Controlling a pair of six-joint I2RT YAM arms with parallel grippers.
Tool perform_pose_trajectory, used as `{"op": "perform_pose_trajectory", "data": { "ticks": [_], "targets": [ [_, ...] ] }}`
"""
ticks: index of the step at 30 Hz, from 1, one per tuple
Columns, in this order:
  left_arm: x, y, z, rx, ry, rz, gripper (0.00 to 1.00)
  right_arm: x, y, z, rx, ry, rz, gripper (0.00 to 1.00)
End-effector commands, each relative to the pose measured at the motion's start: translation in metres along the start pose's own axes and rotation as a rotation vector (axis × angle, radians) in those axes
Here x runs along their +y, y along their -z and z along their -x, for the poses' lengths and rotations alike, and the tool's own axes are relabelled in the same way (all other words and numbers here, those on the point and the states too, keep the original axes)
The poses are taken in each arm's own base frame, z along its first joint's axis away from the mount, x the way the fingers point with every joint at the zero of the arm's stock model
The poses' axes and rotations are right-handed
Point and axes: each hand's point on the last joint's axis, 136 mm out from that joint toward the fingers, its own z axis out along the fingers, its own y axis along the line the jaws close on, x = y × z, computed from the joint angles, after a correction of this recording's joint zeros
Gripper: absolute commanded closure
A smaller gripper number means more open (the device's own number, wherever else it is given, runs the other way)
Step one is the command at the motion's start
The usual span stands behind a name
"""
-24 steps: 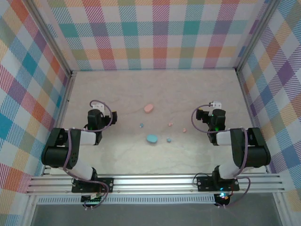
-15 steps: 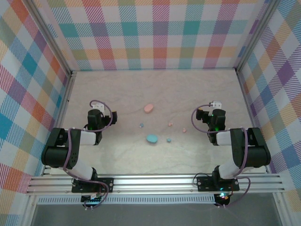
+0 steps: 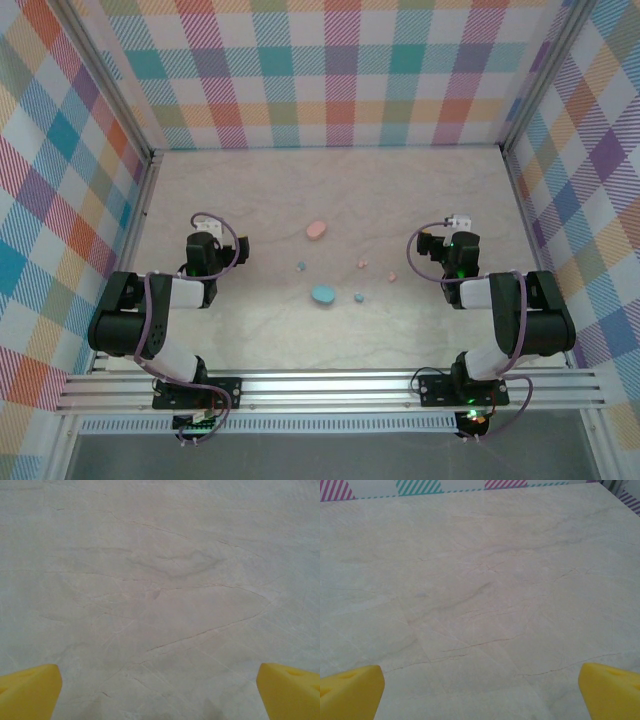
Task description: Insert wireless bluetooth earbuds into charging case
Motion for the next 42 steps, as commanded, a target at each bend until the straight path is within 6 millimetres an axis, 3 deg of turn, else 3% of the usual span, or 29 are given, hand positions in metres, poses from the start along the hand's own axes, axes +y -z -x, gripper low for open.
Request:
{"op": "perform_pose_trajectory", "data": {
  "ticks": [1, 13, 20, 27, 36, 39, 42],
  "targets": [
    [0.0, -0.002, 0.015, -0.049, 0.013, -0.006, 0.0, 0.002, -0.002, 0.019, -0.062, -0.014, 0.013, 0.0],
    [-0.003, -0.001, 0.016, -0.052, 0.008, -0.021, 0.0, 0.002, -0.002, 0.019, -0.062, -0.014, 0.013, 0.0],
    [-0.014, 0.009, 0.033, 0.007, -0.006, -0.078, 0.0, 0.009, 0.001, 0.021, -0.071, 0.003, 0.053, 0.0],
    [-0.017, 0.04, 0.045, 0.077, 0.089, -0.078, 0.0, 0.009, 0.002, 0.034, 0.026, 0.001, 0.044, 0.0],
    [-0.05, 0.092, 0.043, 0.189, 0.204, -0.131, 0.0, 0.025, 0.019, 0.05, 0.213, -0.177, 0.108, 0.0],
    [-0.062, 0.108, 0.037, 0.244, 0.211, -0.113, 0.0, 0.043, 0.026, 0.042, 0.331, -0.18, 0.149, 0.02],
    [-0.06, 0.121, 0.026, 0.304, 0.208, -0.022, 0.0, 0.074, 0.038, 0.038, 0.397, -0.129, 0.218, 0.04]
  ]
}}
